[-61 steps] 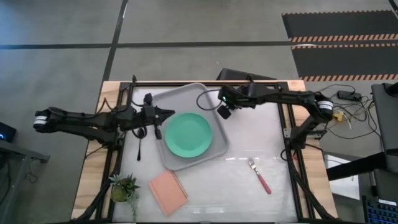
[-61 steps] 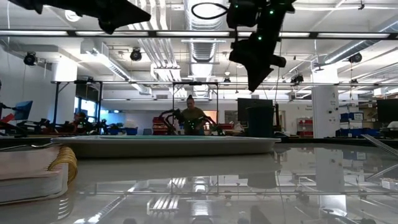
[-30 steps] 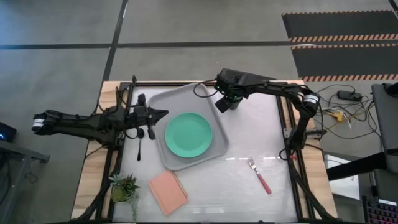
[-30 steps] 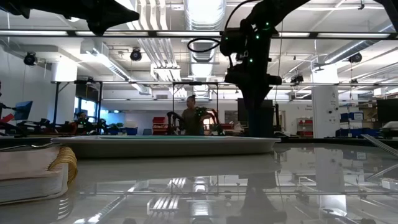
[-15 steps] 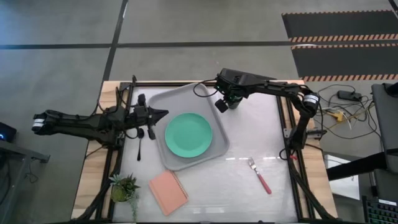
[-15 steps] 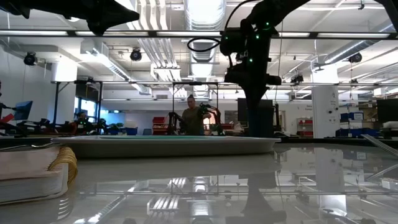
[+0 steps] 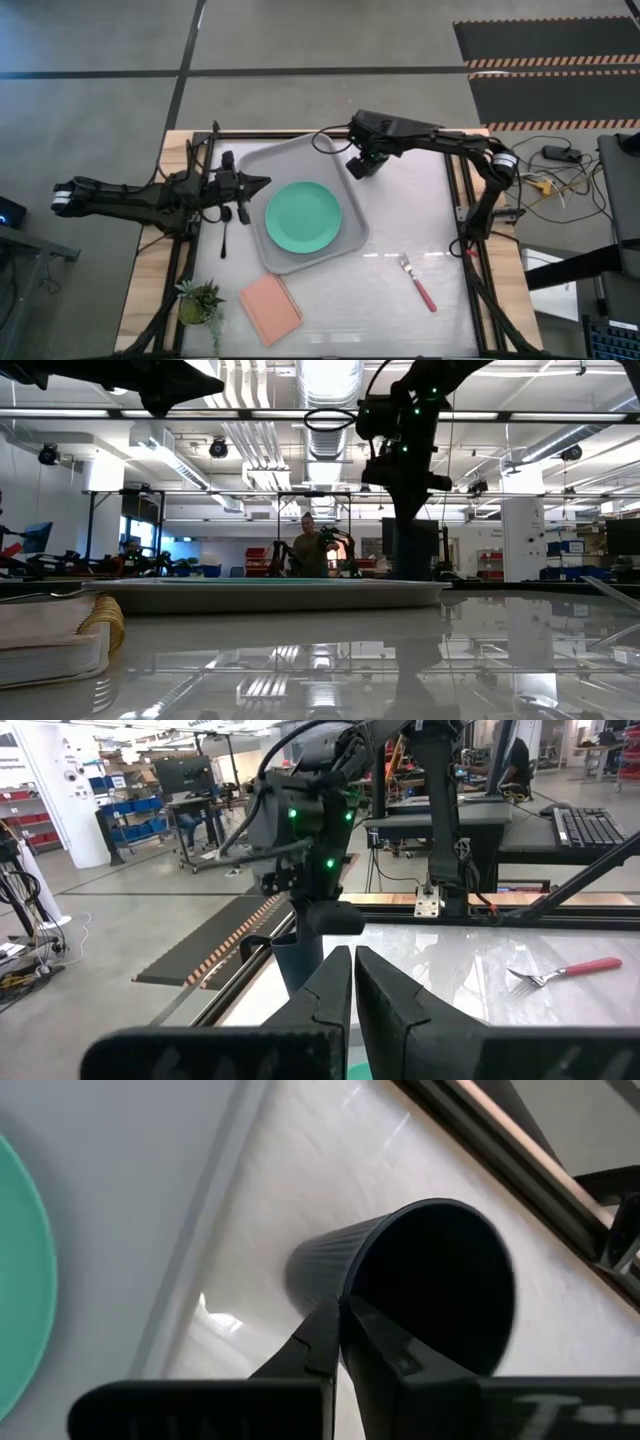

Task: Pick and place plate/cup/fork/spoon on tray
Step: Put the black cup on the top left of the gray serving tray

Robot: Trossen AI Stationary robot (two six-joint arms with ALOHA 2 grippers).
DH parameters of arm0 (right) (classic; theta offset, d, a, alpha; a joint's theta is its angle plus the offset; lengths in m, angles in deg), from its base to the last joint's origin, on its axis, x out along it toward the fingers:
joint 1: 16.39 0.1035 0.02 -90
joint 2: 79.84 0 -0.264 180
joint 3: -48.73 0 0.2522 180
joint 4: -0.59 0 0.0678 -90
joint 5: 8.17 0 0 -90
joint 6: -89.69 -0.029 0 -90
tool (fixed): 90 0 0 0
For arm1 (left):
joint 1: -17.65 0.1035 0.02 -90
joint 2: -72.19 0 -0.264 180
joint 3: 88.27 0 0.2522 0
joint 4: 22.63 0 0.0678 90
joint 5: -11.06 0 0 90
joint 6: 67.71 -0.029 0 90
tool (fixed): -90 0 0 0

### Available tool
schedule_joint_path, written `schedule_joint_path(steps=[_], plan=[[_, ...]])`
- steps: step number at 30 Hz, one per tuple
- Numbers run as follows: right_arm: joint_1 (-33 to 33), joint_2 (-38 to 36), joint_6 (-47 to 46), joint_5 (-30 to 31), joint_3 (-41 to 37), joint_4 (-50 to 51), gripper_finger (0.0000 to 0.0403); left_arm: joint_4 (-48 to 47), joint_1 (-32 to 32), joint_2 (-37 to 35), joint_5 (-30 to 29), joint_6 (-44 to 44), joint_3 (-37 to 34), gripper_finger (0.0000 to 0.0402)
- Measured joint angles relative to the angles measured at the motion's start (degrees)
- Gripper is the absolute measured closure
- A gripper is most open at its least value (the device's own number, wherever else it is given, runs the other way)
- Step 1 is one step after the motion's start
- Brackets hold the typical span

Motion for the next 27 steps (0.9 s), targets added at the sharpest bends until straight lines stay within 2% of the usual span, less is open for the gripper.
schedule_joint_path(steps=[14, 27], plan=[[1.9, -1.07, 1.4, 1.52, 0.25, -3.5, 0.0394, 0.0, 0.0, 0.0, 0.0, 0.0, 0.0, 0.0402], [3.37, 0.42, 11.55, 0.77, 3.66, -17.58, 0.0394, 0.17, 0.02, 0.0, 0.0, -0.14, -0.02, 0.0402]])
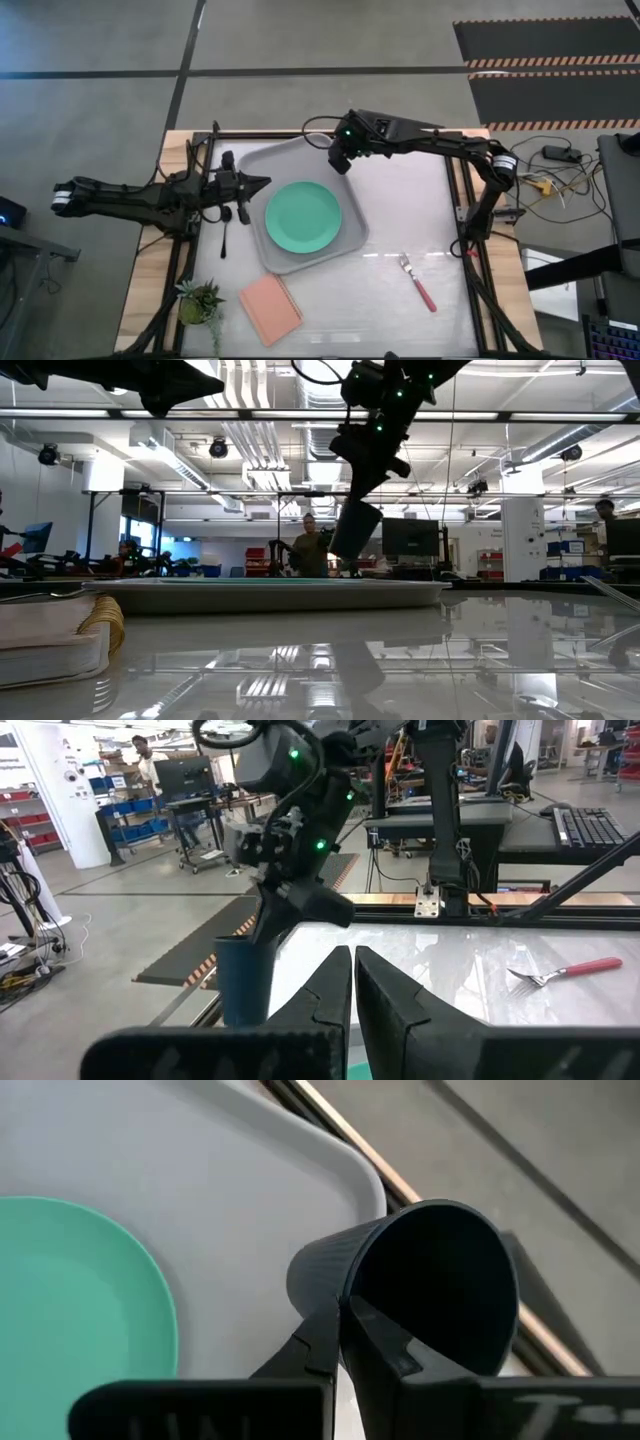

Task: Pick and place plate/cup/fork/spoon on tray
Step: Put the black cup on the top left of the gray serving tray

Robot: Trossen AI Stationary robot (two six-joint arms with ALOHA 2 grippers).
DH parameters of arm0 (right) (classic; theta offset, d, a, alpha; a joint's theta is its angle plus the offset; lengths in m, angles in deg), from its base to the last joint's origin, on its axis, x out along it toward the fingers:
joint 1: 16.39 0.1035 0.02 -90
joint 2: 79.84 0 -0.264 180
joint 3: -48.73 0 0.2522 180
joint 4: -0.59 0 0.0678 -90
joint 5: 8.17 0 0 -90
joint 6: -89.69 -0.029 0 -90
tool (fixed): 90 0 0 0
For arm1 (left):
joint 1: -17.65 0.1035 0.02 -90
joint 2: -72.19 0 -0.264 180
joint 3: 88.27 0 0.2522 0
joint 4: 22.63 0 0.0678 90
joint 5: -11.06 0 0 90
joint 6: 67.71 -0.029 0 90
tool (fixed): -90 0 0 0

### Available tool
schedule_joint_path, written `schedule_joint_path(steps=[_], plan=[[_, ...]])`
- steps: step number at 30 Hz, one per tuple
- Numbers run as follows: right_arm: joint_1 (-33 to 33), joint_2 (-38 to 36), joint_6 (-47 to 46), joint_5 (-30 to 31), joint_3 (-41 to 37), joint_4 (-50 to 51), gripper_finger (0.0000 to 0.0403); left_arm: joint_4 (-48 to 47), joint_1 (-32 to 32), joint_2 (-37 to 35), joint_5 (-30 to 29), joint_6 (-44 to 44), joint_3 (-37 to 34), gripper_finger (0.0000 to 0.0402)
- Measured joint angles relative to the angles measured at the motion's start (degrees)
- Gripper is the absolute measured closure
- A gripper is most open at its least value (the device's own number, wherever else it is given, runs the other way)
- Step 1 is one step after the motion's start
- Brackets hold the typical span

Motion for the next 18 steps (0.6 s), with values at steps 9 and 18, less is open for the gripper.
schedule_joint_path(steps=[9, 18], plan=[[0.02, 6.34, 6.31, -2.6, 6.93, -1.52, 0.0394, 0.58, 0.0, 0.0, 0.0, -0.17, -0.07, 0.0402], [0.0, 16.81, 16.52, -2.49, 20.39, 4.31, 0.0394, 0.6, 0.0, 0.0, 0.0, -0.19, -0.07, 0.0402]])
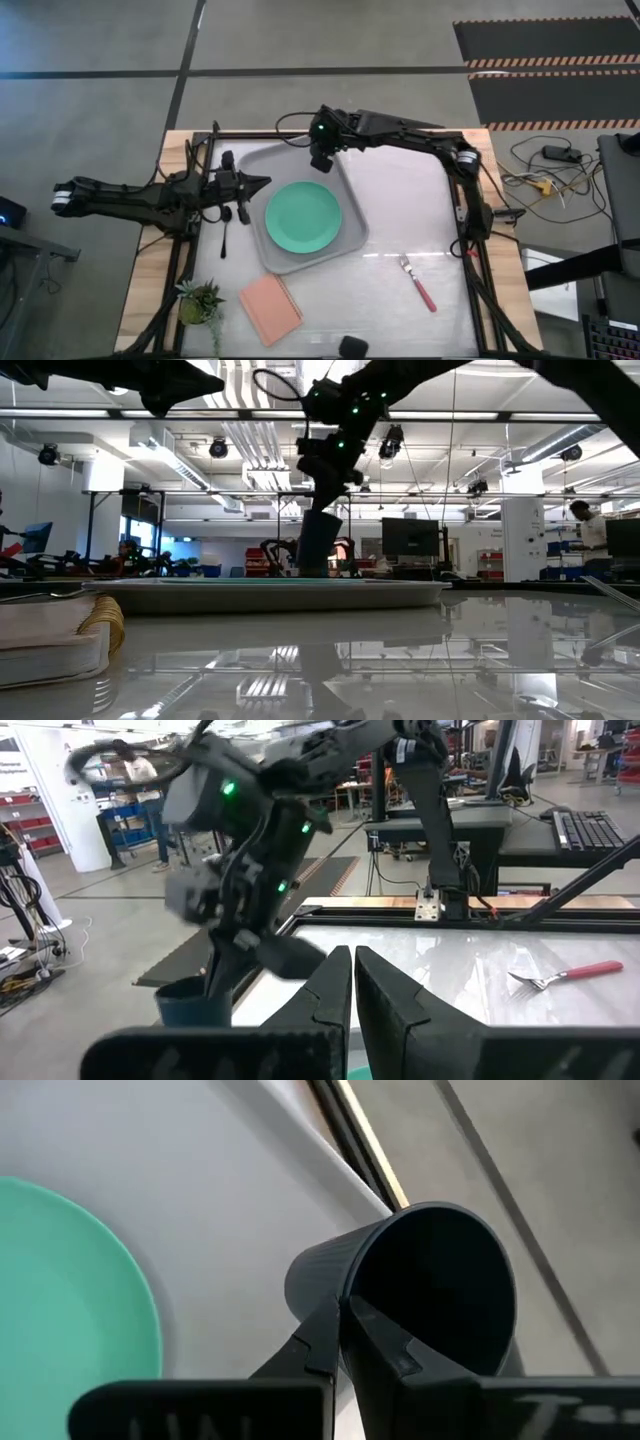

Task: Pick and place plate/cup/fork/spoon on tray
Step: Put the black cup on the top left of the gray serving tray

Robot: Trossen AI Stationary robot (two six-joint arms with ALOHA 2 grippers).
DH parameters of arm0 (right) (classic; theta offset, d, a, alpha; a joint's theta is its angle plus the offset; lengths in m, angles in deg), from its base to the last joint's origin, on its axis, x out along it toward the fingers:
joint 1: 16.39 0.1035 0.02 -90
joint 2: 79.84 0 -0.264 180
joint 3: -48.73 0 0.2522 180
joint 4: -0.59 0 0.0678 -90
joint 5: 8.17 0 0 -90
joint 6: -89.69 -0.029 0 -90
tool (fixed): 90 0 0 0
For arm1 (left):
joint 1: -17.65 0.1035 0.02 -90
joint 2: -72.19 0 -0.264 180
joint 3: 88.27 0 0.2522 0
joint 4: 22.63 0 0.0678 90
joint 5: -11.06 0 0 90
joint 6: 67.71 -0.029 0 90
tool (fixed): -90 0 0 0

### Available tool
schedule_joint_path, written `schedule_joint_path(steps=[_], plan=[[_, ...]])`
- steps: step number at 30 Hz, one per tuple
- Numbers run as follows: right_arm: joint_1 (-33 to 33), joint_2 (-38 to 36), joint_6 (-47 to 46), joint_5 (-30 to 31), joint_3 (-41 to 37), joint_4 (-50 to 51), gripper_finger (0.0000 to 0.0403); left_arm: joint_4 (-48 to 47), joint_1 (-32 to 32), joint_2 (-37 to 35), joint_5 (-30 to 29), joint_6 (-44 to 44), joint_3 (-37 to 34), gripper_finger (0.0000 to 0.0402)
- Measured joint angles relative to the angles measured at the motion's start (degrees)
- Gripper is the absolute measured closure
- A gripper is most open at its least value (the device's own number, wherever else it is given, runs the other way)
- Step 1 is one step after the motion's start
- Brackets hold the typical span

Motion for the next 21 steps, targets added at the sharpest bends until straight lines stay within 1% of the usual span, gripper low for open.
schedule_joint_path(steps=[4, 8, 10, 14, 21], plan=[[-0.02, 5.5, 1.86, 0.6, 7.06, 5.75, 0.0394, 0.0, 0.0, 0.02, 0.0, 0.0, 0.0, 0.0402], [0.01, 9.75, 3.26, 4.32, 12.12, 9.85, 0.0394, 0.0, -0.02, 0.0, 0.0, 0.0, 0.0, 0.0402], [0.0, 11.25, 4.01, 5.2, 13.97, 11.17, 0.0394, 0.0, -0.02, 0.0, 0.0, -0.02, 0.0, 0.0402], [0.0, 12.73, 4.06, 5.36, 15.53, 11.57, 0.0394, 0.0, -0.02, 0.0, 0.02, -0.07, 0.0, 0.0402], [-0.02, 12.82, 3.95, 5.36, 15.27, 9.89, 0.0394, 0.0, -0.02, 0.0, 0.02, -0.08, 0.0, 0.0402]])
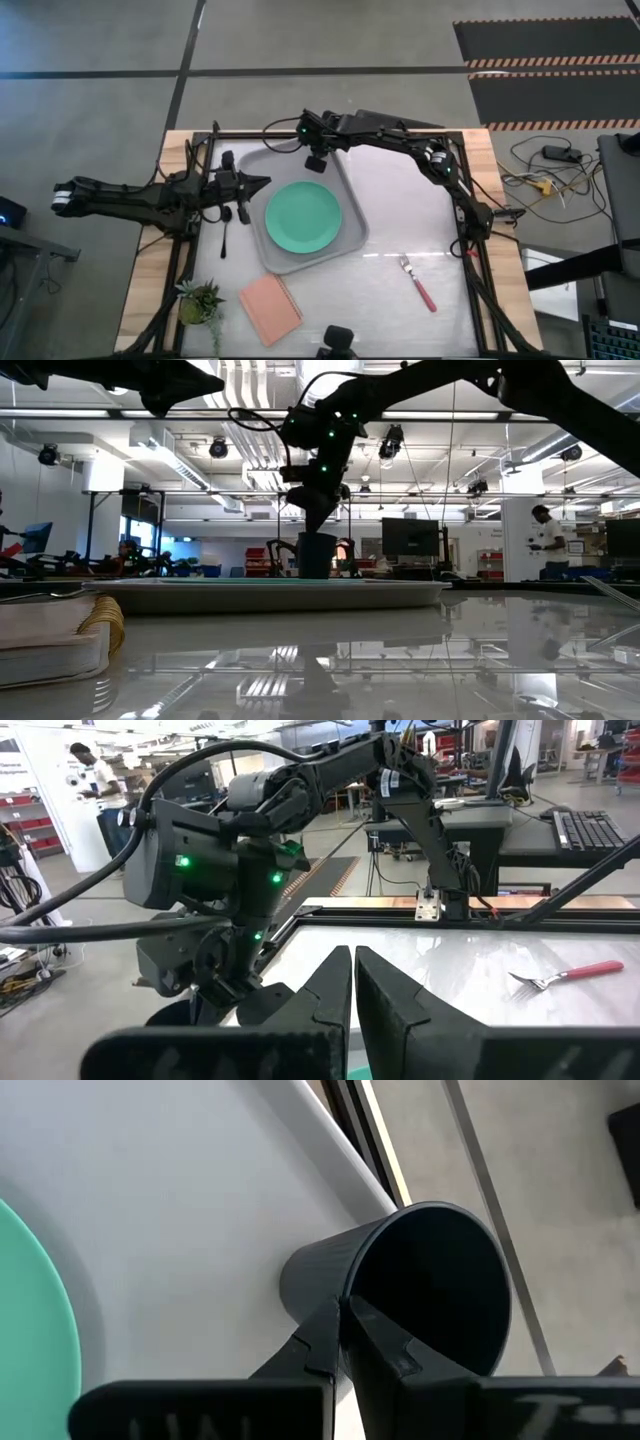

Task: Pick and place plate/cup/fork/spoon on tray
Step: Put the black cup on the top left of the gray serving tray, then put the black spoon to the left side of the green plate on the gray serving tray

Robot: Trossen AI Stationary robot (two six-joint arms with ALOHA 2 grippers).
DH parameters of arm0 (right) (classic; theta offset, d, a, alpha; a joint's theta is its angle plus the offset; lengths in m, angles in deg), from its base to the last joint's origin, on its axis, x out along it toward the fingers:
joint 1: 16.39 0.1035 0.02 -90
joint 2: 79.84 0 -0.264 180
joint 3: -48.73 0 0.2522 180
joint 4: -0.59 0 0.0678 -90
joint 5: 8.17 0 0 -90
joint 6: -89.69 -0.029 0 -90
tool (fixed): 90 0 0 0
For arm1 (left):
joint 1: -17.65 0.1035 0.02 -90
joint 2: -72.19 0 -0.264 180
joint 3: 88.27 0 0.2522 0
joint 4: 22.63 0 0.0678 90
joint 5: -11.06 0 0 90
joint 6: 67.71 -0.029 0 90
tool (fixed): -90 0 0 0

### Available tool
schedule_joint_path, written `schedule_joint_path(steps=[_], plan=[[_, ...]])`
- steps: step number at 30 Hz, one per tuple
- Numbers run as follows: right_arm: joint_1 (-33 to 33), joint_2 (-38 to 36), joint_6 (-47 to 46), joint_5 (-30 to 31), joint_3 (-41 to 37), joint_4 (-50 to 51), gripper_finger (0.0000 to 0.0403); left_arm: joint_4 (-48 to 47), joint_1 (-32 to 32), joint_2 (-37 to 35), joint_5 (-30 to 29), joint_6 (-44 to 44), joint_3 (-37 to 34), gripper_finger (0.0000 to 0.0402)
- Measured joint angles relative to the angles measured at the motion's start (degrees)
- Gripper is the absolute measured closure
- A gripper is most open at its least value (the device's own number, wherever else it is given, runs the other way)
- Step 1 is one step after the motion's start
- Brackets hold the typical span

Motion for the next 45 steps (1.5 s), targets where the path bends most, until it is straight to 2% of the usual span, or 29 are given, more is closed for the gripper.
schedule_joint_path(steps=[5, 14, 21, 27, 32, 40, 45], plan=[[0.0, 0.0, -0.37, 0.02, -0.12, -0.51, 0.0379, 0.02, 0.0, 0.0, 0.0, -0.01, 0.0, 0.0402], [-0.09, -0.09, -3.11, 0.97, -0.14, -1.42, 0.0302, 0.02, 0.0, 0.0, -0.02, -0.07, 0.0, 0.0402], [1.35, -3.06, -8.72, 1.07, 2.95, 9.91, 0.027, 0.04, 0.02, 0.0, -0.02, -1.05, 0.0, 0.0402], [6.63, -9.23, -12.69, 1.08, -0.08, 16.21, 0.0275, 0.04, 0.01, 0.35, -0.66, 0.51, 0.02, 0.0402], [13.62, -18.35, -12.76, 0.85, -10.89, 10.36, 0.0286, -0.16, -0.02, 1.42, -1.16, 3.74, -0.05, 0.0402], [24.26, -36.8, -14.84, 0.91, -39.1, -12.14, 0.0302, -2.38, -0.01, 4.57, -5.56, 10.16, -0.25, 0.0402], [28.59, -45.95, -15.21, 0.9, -54.76, -23.69, 0.0309, -7.94, 0.0, 6.68, -8.03, 21.14, -0.33, 0.0402]])
